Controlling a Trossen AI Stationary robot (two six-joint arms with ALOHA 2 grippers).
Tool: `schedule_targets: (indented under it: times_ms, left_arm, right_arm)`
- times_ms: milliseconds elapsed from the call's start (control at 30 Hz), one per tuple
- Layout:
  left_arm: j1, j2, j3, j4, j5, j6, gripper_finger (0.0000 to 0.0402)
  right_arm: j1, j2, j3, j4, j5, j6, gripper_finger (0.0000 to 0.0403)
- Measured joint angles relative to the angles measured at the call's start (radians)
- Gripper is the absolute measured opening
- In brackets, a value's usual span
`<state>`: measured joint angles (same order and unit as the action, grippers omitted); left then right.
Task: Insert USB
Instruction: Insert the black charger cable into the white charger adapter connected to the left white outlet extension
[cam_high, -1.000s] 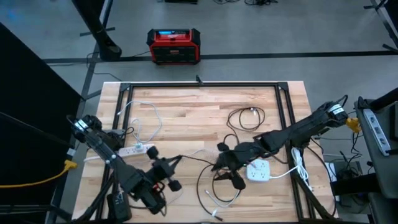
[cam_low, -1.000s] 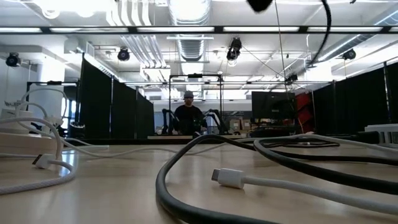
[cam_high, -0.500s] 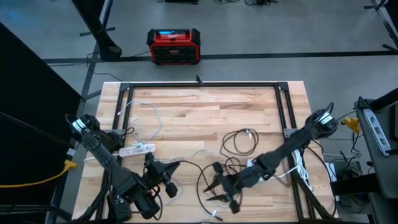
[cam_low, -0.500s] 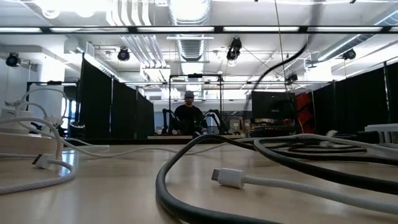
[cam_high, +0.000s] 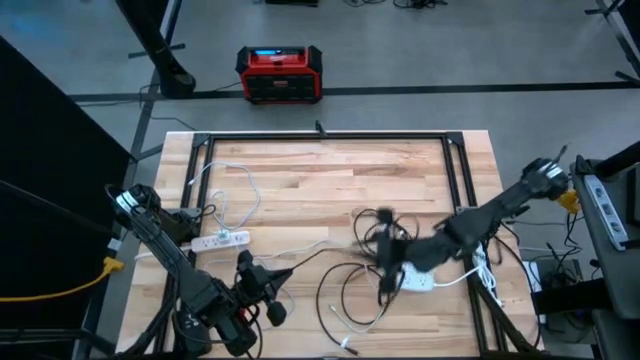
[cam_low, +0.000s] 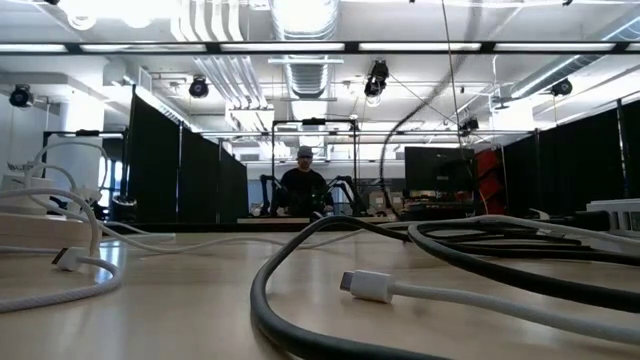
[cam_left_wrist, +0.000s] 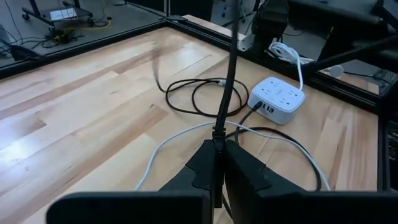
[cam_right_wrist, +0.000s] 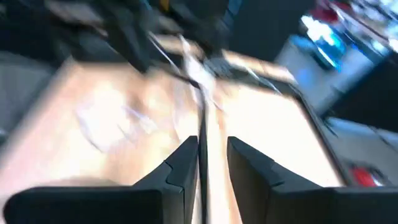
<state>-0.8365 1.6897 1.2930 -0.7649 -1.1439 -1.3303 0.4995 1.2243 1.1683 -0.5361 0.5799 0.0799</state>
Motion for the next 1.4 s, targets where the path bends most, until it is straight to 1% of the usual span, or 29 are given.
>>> schedule_targets:
  times_ms: [100, 133, 200, 300, 367, 433, 533, 567, 633, 667, 733, 767, 867, 933, 967, 1033, 1067, 1167, 1200, 1233, 1300, 1400]
  left_arm:
    - [0.006, 0.0, 0.0, 0.004, 0.001, -0.015, 0.0007]
    - [0.006, 0.0, 0.0, 0.004, 0.002, -0.015, 0.0007]
    - [0.011, 0.0, 0.0, 0.004, 0.003, -0.015, 0.0007]
    - [0.015, 0.0, 0.0, 0.004, 0.003, -0.015, 0.0007]
    - [0.02, 0.003, 0.0, 0.003, 0.0, -0.015, 0.0007]
    - [0.021, 0.006, 0.0, 0.001, -0.004, -0.015, 0.0007]
    - [0.025, 0.011, 0.0, 0.001, -0.012, -0.015, 0.0007]
    - [0.026, 0.011, 0.0, 0.002, -0.016, -0.015, 0.0007]
    - [0.029, 0.011, 0.0, 0.002, -0.018, -0.015, 0.0007]
    - [0.031, 0.011, 0.0, 0.002, -0.019, -0.015, 0.0007]
    - [0.037, 0.011, 0.0, 0.002, -0.021, -0.014, 0.0007]
    - [0.039, 0.011, 0.0, 0.002, -0.022, -0.014, 0.0007]
    - [0.047, 0.011, 0.0, 0.002, -0.023, -0.014, 0.0007]
    - [0.048, 0.011, 0.0, 0.003, -0.024, -0.013, 0.0007]
    - [0.049, 0.011, 0.0, 0.003, -0.024, -0.013, 0.0007]
    - [0.047, 0.011, 0.0, 0.004, -0.022, -0.013, 0.0007]
    - [0.045, 0.011, 0.0, 0.005, -0.017, -0.013, 0.0007]
    - [0.036, 0.011, 0.0, 0.01, 0.001, -0.012, 0.0007]
    - [0.033, 0.011, 0.0, 0.014, 0.006, -0.005, 0.0007]
    - [0.031, 0.011, 0.0, 0.022, 0.008, 0.007, 0.0007]
    - [0.028, 0.011, 0.0, 0.047, 0.009, 0.034, 0.0007]
    - [0.028, 0.011, 0.0, 0.116, 0.01, 0.108, 0.0007]
  right_arm:
    - [-0.005, -0.071, -0.005, -0.135, 0.002, 0.109, 0.0147]
    - [-0.005, -0.086, -0.012, -0.15, -0.002, 0.149, 0.0163]
    - [-0.002, -0.102, -0.033, -0.127, -0.041, 0.225, 0.019]
    - [0.032, -0.104, -0.111, 0.012, -0.173, 0.259, 0.0218]
    - [0.059, -0.083, -0.191, 0.195, -0.246, 0.253, 0.0228]
    - [0.092, -0.043, -0.286, 0.433, -0.319, 0.251, 0.0232]
    - [0.14, 0.064, -0.407, 0.913, -0.42, 0.219, 0.0231]
    - [0.154, 0.111, -0.43, 1.066, -0.433, 0.207, 0.0229]
    - [0.172, 0.219, -0.444, 1.31, -0.439, 0.188, 0.0223]
    - [0.174, 0.275, -0.441, 1.397, -0.441, 0.176, 0.022]
    - [0.165, 0.387, -0.407, 1.503, -0.473, 0.152, 0.0214]
    - [0.159, 0.444, -0.376, 1.529, -0.493, 0.141, 0.0212]
    - [0.144, 0.592, -0.256, 1.535, -0.52, 0.101, 0.0207]
    - [0.136, 0.671, -0.182, 1.522, -0.511, 0.015, 0.0207]
    - [0.133, 0.699, -0.15, 1.505, -0.486, -0.047, 0.0206]
    - [0.126, 0.726, -0.1, 1.444, -0.371, -0.141, 0.0206]
    - [0.124, 0.726, -0.082, 1.399, -0.277, -0.161, 0.0206]
    - [0.115, 0.691, -0.045, 1.205, 0.044, -0.162, 0.0206]
    - [0.11, 0.672, -0.04, 1.15, 0.122, -0.158, 0.0206]
    - [0.1, 0.656, -0.038, 1.112, 0.164, -0.159, 0.0206]
    - [0.079, 0.619, -0.038, 1.095, 0.141, -0.173, 0.0206]
    - [0.031, 0.57, -0.041, 1.098, 0.007, -0.153, 0.0206]
